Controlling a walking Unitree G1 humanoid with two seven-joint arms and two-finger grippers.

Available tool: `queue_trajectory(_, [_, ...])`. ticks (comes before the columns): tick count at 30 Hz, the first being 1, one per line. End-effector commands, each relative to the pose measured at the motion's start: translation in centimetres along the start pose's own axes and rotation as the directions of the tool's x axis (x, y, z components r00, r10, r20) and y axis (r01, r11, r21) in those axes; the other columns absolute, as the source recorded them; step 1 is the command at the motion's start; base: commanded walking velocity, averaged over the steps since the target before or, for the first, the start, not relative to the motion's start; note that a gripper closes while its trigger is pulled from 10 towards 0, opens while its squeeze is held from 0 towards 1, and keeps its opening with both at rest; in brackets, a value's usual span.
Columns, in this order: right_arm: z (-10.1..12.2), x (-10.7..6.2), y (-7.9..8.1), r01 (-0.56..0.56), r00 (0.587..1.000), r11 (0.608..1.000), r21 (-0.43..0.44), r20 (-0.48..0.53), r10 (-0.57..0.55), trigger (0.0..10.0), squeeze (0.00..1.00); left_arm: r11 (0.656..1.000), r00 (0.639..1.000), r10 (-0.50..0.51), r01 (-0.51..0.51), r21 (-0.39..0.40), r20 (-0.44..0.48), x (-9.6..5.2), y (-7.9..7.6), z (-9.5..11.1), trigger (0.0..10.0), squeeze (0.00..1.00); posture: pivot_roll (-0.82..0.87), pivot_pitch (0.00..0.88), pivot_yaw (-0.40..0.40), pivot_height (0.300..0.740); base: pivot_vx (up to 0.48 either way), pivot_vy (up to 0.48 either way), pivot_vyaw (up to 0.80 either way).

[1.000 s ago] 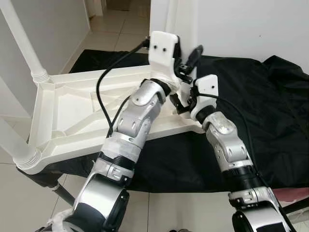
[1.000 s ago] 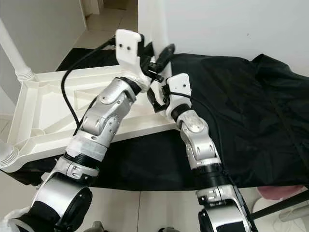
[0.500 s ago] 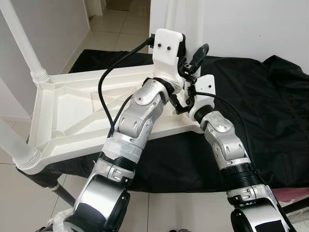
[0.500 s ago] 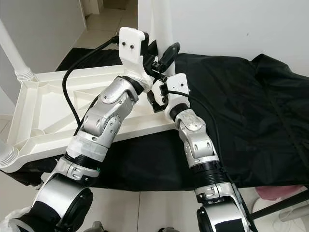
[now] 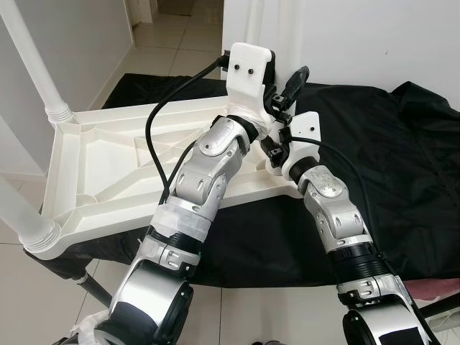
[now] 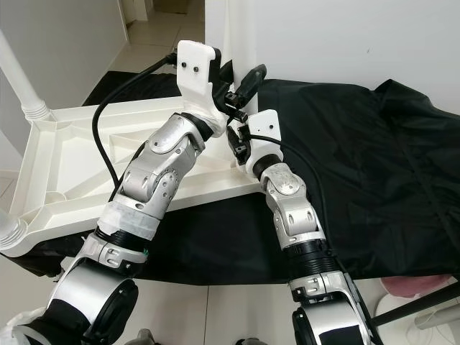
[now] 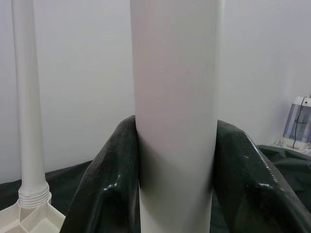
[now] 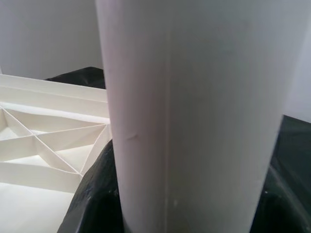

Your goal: Building children table

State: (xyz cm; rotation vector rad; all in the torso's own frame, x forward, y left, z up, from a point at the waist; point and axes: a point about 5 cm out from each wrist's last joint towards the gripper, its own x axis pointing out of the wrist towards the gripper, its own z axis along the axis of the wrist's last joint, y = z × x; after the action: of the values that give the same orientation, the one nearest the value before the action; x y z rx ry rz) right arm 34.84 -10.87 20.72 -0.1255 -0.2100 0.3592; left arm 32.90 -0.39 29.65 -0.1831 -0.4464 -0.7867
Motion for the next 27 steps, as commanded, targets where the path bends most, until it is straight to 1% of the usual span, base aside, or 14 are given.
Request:
queue_trajectory(1, [-0.2,0.0,0.2,0.002,1.000,1.000,0.027,-0.013,-0.001,0.0,0.00,0.998,0.998,-0.062,0.062,0.007,0.025,0.2,-1.0,0.7,10.0,0.00,-0.02,0.000,-0.039,0.740,0.000,0.000,0.00])
queue_trajectory(4, [-0.2,0.0,0.3,0.015,1.000,0.999,0.036,-0.015,-0.014,0.0,0.00,0.997,0.997,-0.071,0.071,0.010,0.021,0.2,-1.1,0.7,10.0,0.00,-0.02,0.000,-0.039,0.740,0.000,0.000,0.00])
queue_trajectory(5, [-0.2,0.0,0.3,0.021,1.000,0.999,0.037,-0.017,-0.020,1.9,0.00,0.997,0.997,-0.076,0.075,0.012,0.020,0.3,-1.1,0.7,10.0,0.00,-0.02,0.000,-0.039,0.740,0.000,0.000,0.00])
queue_trajectory(6, [-0.2,0.1,0.3,0.029,0.999,0.999,0.034,-0.018,-0.028,10.0,0.00,0.997,0.997,-0.081,0.081,0.003,0.021,0.2,-1.2,0.7,10.0,0.00,-0.02,0.000,-0.037,0.740,0.000,0.000,0.00])
queue_trajectory(10, [-0.1,0.2,0.3,0.038,0.999,0.999,0.033,-0.020,-0.037,10.0,0.00,0.996,0.996,-0.087,0.087,-0.011,0.023,0.2,-1.2,0.7,10.0,0.00,-0.03,0.000,-0.033,0.740,0.000,0.000,0.00])
queue_trajectory(11, [-0.1,0.2,0.2,0.050,0.999,0.998,0.035,-0.020,-0.050,10.0,0.00,0.995,0.995,-0.100,0.101,-0.026,0.026,0.2,-1.3,0.7,10.0,1.00,-0.03,0.000,-0.031,0.740,0.000,0.000,0.00])
queue_trajectory(15, [-0.1,0.1,-0.1,0.081,0.997,0.996,0.049,-0.023,-0.080,10.0,0.00,0.991,0.992,-0.123,0.124,-0.041,0.035,0.1,-1.6,0.8,10.0,1.00,-0.03,0.000,-0.025,0.740,0.000,0.000,0.00])
queue_trajectory(18, [-0.2,0.0,-0.5,0.117,0.993,0.991,0.065,-0.024,-0.116,10.0,0.00,0.989,0.989,-0.140,0.142,-0.032,0.048,0.0,-1.8,1.1,10.0,1.00,-0.03,0.000,-0.023,0.740,0.000,0.000,0.00])
queue_trajectory(24, [-0.1,0.0,-0.6,0.124,0.992,0.990,0.068,-0.023,-0.123,10.0,0.00,0.990,0.989,-0.139,0.140,-0.026,0.052,-0.1,-1.8,1.1,10.0,1.00,-0.03,0.000,-0.021,0.740,0.000,0.000,0.00])
queue_trajectory(25, [-0.1,0.0,-0.6,0.132,0.991,0.989,0.072,-0.023,-0.131,10.0,0.00,0.990,0.989,-0.140,0.141,-0.026,0.055,-0.1,-1.8,1.1,10.0,0.00,-0.03,0.000,-0.021,0.740,0.000,0.000,0.00])
queue_trajectory(27, [-0.1,0.0,-0.9,0.159,0.987,0.984,0.084,-0.022,-0.157,10.0,0.00,0.989,0.988,-0.140,0.142,-0.036,0.071,-0.3,-1.7,1.4,10.0,0.00,-0.03,0.000,-0.020,0.740,0.000,0.000,0.00])
